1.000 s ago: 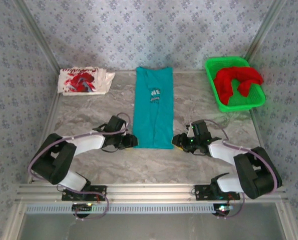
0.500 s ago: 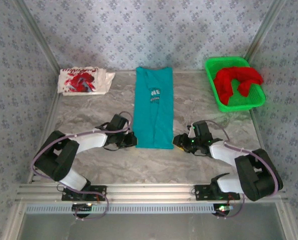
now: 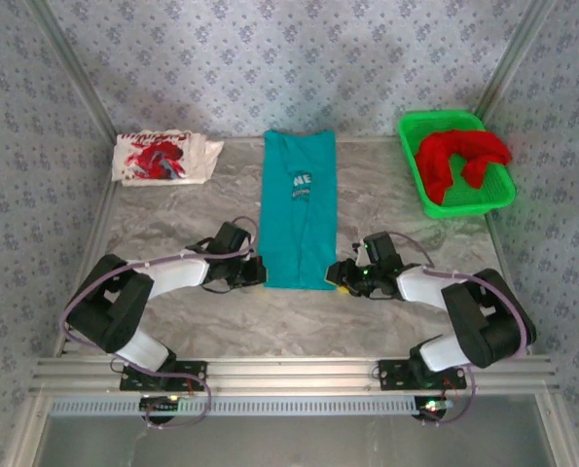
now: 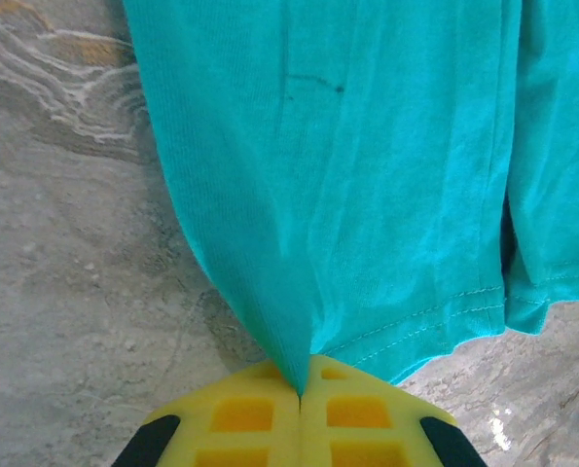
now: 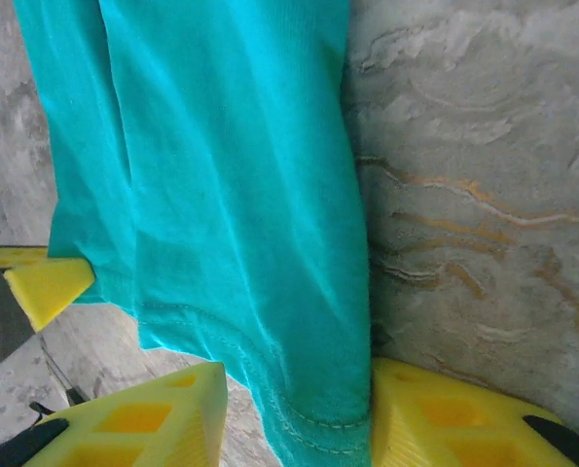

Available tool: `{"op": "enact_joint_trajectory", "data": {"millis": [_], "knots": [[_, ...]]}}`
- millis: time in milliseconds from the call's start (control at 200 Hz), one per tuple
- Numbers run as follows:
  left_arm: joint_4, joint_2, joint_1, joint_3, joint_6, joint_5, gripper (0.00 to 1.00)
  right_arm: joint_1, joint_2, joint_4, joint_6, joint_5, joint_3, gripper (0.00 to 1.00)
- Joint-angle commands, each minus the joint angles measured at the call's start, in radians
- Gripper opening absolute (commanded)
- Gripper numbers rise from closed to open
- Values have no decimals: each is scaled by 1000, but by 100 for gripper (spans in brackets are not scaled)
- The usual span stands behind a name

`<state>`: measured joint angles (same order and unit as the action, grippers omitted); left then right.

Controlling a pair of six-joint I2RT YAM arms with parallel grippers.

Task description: Fold and stack the t-shirts

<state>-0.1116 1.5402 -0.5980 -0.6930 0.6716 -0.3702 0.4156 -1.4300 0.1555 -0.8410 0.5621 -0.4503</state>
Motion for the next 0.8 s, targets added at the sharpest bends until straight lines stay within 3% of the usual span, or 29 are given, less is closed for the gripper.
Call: {"op": "enact_joint_trajectory", "data": {"millis": [0,415,525,794], "knots": [[-14,-11,-8,-23,-4,5,0,27,-22,20,-23,21,-20,42],[-36,-30,-7,-23,-4,22,0,26,49,-87,5,-29,-46,5],[-40,-63,-7,-23,-5,19,0,28,79,-128,12,-21,-65,0],[-8,-135,-40,97,20,56,0,41,157,-168,25,-30,21,0]]}}
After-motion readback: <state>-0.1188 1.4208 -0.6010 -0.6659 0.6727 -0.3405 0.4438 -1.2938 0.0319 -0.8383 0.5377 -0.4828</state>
